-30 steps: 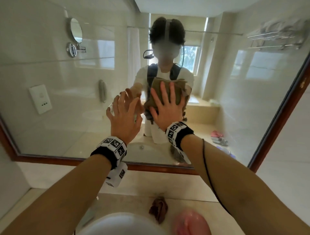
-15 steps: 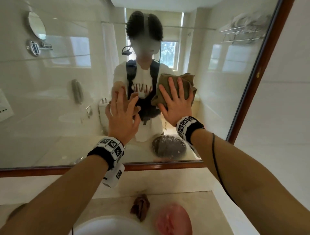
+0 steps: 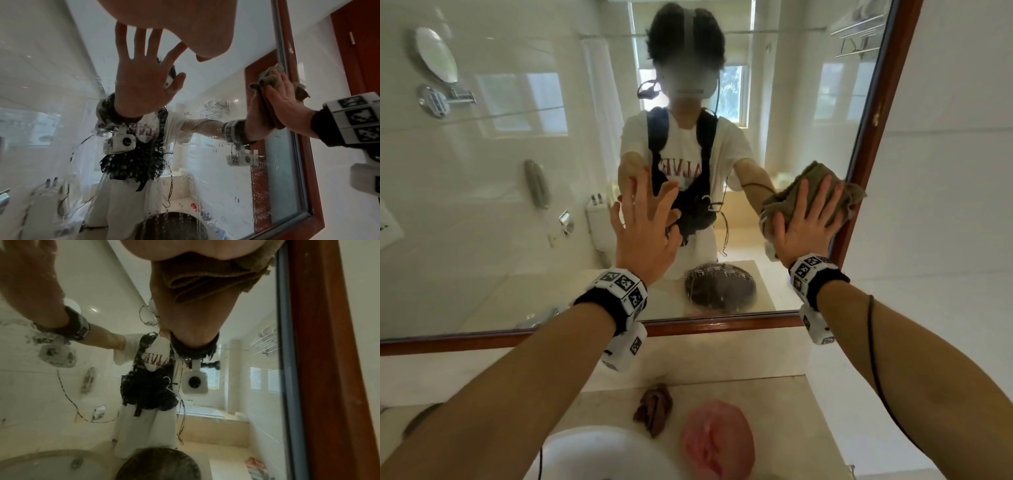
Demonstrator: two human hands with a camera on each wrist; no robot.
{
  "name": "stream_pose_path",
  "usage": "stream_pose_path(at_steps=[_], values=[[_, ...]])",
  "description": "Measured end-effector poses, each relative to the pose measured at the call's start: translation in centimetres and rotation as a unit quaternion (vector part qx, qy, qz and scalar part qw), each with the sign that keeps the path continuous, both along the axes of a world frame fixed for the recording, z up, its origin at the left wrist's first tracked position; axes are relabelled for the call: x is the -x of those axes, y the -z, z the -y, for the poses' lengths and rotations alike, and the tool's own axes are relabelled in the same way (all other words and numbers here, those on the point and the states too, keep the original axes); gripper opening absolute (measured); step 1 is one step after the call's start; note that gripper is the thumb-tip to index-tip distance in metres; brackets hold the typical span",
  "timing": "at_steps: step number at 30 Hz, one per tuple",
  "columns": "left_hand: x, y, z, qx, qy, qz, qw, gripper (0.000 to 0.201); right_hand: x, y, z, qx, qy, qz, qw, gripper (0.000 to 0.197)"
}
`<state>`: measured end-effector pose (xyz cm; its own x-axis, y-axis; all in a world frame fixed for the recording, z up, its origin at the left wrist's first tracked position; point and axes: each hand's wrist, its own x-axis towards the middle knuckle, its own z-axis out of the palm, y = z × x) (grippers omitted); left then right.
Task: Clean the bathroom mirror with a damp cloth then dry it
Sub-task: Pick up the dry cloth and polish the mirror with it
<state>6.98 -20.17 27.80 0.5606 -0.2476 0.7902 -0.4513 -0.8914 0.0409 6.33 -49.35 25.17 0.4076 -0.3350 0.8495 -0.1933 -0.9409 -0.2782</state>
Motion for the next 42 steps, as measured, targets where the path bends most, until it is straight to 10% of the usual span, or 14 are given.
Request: stream_pose_path(at_steps=[10, 21, 31, 42], values=[[0.5, 0.3, -3.5, 0.010, -0.038, -0.028, 0.999, 0.072, -1.6, -0.2, -8.1, -0.248, 0.075, 0.074, 0.963, 0.071], [-0.9, 1.1, -12.5, 0.018, -0.060, -0.050, 0.997, 0.074, -3.6, 0.6, -19.5, -0.251, 0.038, 0.068, 0.965, 0.076], [-3.7, 1.8, -22.6, 0.046, -0.047, -0.033, 0.997, 0.061, -5.9, 1.3, -32.7, -0.142, -0.005, 0.045, 0.989, 0.071], [-5.3, 1.4, -29.0, 0.089, -0.049, -0.002, 0.995, 0.055, -6.3, 1.4, -42.5, 0.175, -0.133, -0.084, 0.972, 0.070]])
